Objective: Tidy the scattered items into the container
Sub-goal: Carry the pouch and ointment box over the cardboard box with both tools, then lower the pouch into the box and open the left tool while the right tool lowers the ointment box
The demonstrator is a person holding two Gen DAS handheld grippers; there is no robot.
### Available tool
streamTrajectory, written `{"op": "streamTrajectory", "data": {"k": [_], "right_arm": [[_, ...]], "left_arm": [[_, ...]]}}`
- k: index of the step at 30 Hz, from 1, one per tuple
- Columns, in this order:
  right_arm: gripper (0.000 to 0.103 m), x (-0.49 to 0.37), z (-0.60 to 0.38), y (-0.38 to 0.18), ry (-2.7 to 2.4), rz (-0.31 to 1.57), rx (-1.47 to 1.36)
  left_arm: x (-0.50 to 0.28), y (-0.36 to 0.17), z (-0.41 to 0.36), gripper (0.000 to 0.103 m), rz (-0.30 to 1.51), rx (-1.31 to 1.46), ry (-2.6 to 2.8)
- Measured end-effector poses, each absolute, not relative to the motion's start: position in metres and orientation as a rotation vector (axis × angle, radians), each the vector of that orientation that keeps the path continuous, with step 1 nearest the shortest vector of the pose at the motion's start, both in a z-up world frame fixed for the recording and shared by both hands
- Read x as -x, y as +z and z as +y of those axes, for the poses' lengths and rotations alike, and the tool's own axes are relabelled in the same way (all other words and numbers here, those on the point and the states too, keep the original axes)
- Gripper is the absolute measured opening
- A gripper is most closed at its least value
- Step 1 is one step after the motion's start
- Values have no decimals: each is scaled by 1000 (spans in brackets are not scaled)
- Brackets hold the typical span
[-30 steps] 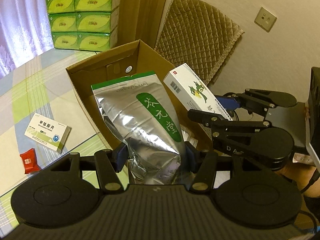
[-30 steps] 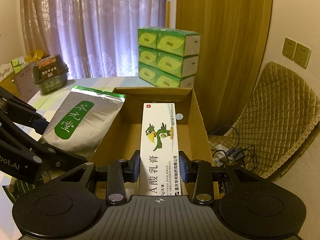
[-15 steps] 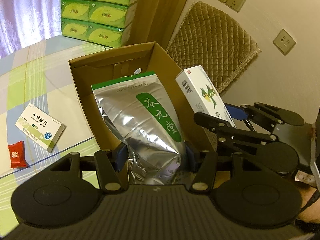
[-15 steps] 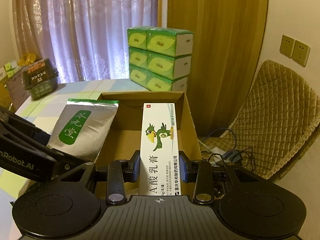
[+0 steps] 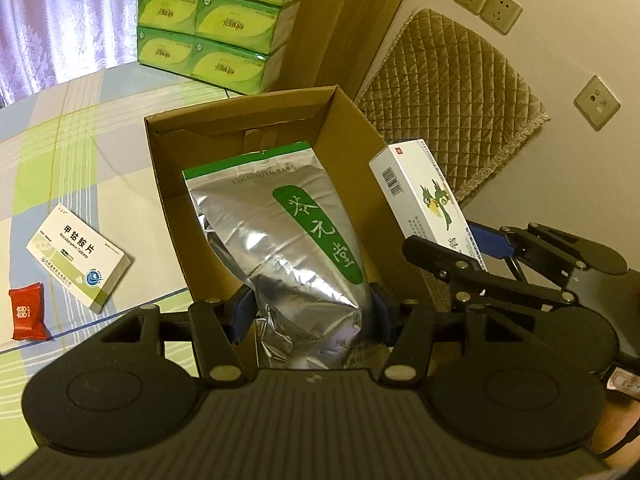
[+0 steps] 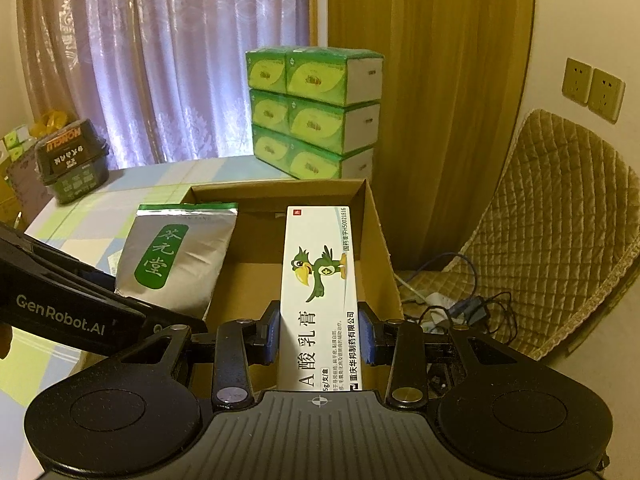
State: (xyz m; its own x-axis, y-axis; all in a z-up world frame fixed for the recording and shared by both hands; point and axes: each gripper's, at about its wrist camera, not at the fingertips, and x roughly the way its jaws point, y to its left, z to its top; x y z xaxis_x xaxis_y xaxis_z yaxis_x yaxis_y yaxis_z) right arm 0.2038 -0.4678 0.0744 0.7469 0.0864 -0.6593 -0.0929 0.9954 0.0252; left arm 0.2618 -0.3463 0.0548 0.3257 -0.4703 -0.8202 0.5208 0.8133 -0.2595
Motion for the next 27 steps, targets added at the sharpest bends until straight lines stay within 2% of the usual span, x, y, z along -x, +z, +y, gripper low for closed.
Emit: {"op": "streamTrajectory", "data": {"k": [27], "right_arm": [[40,-216,-469,63,94,729,20]], "left_arm": [[-260,55,-341,56,946,-79,-578]]}}
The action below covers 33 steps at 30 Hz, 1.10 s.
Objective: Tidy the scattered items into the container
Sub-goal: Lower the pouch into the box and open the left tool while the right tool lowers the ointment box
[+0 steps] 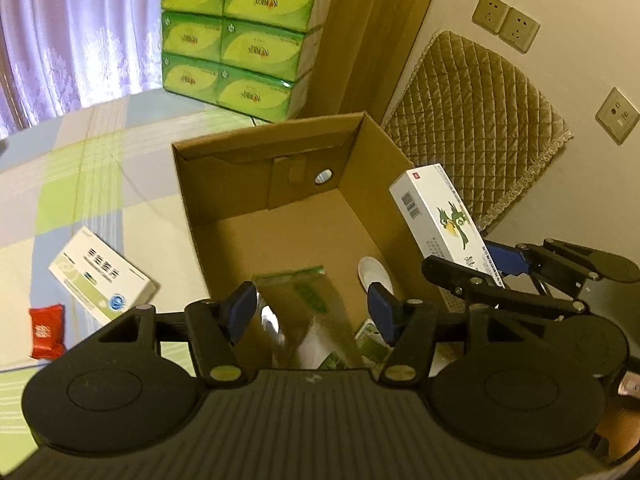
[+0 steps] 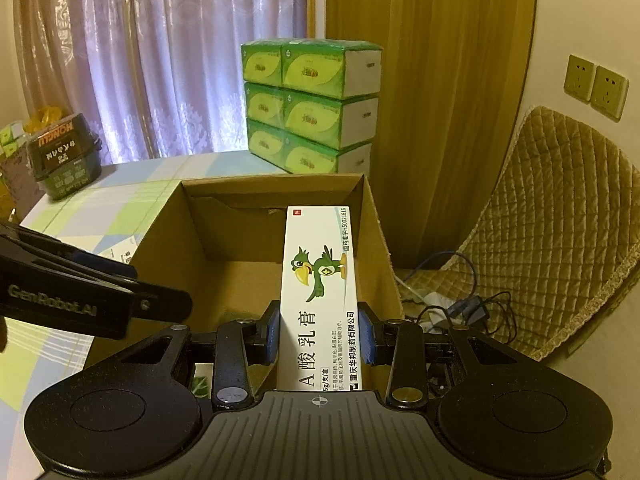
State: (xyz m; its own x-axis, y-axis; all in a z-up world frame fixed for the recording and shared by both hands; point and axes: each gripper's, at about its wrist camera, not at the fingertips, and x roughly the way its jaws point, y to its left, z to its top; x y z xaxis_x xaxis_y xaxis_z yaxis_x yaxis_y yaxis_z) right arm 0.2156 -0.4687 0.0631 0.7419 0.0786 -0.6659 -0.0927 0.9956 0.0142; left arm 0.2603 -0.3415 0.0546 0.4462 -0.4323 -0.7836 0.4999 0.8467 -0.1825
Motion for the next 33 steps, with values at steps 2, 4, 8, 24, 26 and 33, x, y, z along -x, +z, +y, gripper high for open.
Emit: {"op": "streamTrajectory", "data": {"k": [2,4,8,24,26,33], "right_arm": [[40,-215,-467,63,98,730,22],[40,-215,-465,64,101,729,21],[40,-214,-463,66,104,729,24],[40,-207,-451,77,110,715,37],[40,-207,-450,77,110,716,37],[40,-207,-448,77,112,714,38]], "left_arm": [[-258,56,-339,56,941,-81,-579],[-256,56,-336,56,940,-83,-581],[-250,57,-331,56,936,-84,-586],[-232,65,-317,56,912,-114,-598],[-231,66,-315,56,910,-113,-598],[-229,67,-311,57,906,-105,-607]]}}
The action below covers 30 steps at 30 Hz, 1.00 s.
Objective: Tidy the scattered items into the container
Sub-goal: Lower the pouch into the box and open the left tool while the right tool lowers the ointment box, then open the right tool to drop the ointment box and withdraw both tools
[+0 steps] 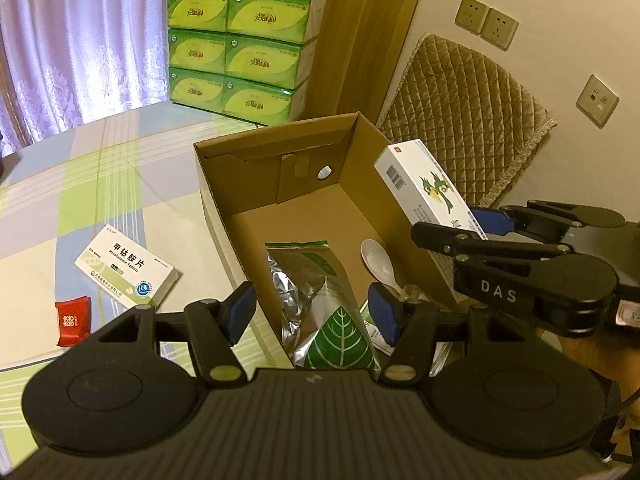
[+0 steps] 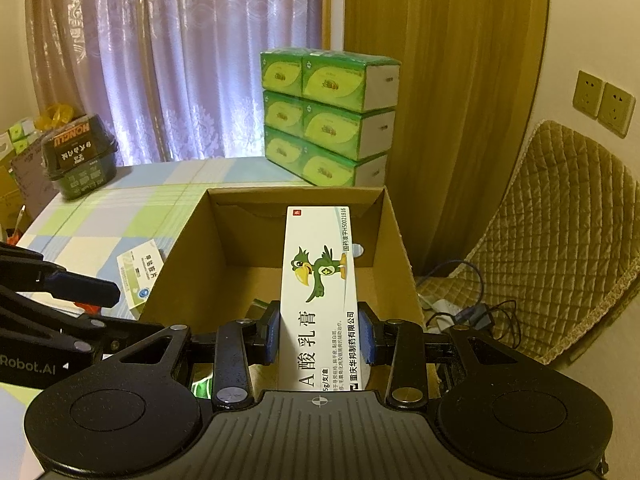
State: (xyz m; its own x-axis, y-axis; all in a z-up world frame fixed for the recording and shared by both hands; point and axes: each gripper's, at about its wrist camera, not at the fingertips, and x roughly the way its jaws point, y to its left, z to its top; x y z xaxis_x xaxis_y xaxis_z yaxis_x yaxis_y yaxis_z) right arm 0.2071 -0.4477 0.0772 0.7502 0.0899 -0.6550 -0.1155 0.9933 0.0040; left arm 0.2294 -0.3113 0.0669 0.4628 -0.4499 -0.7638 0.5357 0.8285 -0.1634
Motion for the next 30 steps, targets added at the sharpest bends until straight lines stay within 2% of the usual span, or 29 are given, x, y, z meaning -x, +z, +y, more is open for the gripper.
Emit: {"op": "streamTrajectory", "data": {"k": [15,16,17,18,19,30], "right_arm": [[41,-220,-441,75,113,704,34],[44,-221,-441,76,114,696,33],[73,-221,-441,77,113,689,28],[87,-221,-442,79,115,677,22],[91,-220,-443,80,128,668,18],[91,-208,-446,82,114,689,21]], "left_arm": [[-235,66,-299,59,908,-87,-593],[-235,66,-298,62,908,-86,-591],[-235,66,-296,62,908,-84,-588],[-236,66,-294,62,908,-85,-585],[-236,65,-293,62,908,-87,-581],[-232,63,-265,64,912,-77,-547]]}}
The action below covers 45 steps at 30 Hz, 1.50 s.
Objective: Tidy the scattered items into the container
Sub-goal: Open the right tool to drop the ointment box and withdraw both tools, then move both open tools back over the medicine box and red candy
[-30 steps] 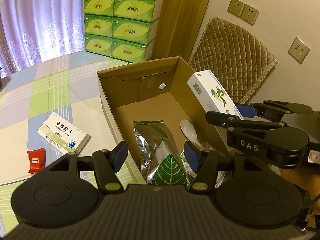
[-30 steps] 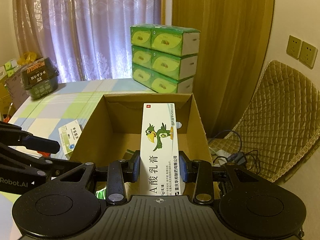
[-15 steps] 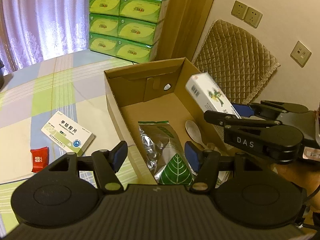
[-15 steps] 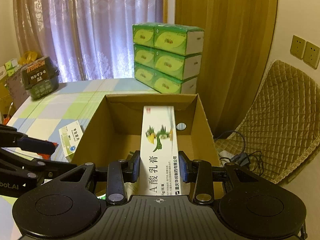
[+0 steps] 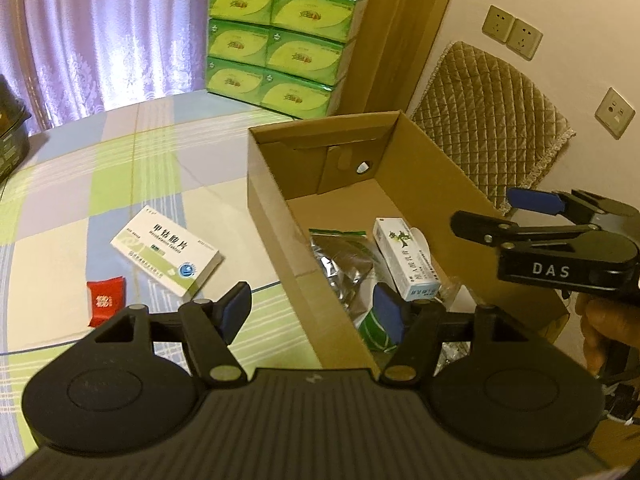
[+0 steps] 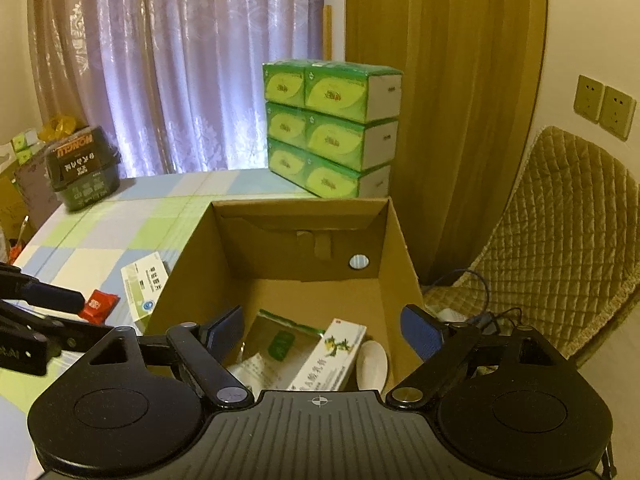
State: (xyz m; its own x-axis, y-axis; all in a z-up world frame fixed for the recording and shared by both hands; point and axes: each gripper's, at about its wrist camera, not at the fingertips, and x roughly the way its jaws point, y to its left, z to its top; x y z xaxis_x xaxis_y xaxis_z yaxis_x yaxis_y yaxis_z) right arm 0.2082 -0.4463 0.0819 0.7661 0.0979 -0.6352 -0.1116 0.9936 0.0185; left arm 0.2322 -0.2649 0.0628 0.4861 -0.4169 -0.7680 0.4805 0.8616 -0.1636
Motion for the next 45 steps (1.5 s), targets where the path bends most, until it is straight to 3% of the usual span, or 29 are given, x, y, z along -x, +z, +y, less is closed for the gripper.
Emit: {"op": "streamTrajectory", "data": {"k": [8,28,45], "right_arm": [[91,-190,-443,92,100,694,32],[91,-128,-395,121,133,686,111],[91,-81,-353,120,178,695,90]], "left_arm": [[-217,74,-252,68,890,-67,-541],[-141,91,-187,101,842,-68,-503],[-94,80,-132,101,832,-52,-469]]}}
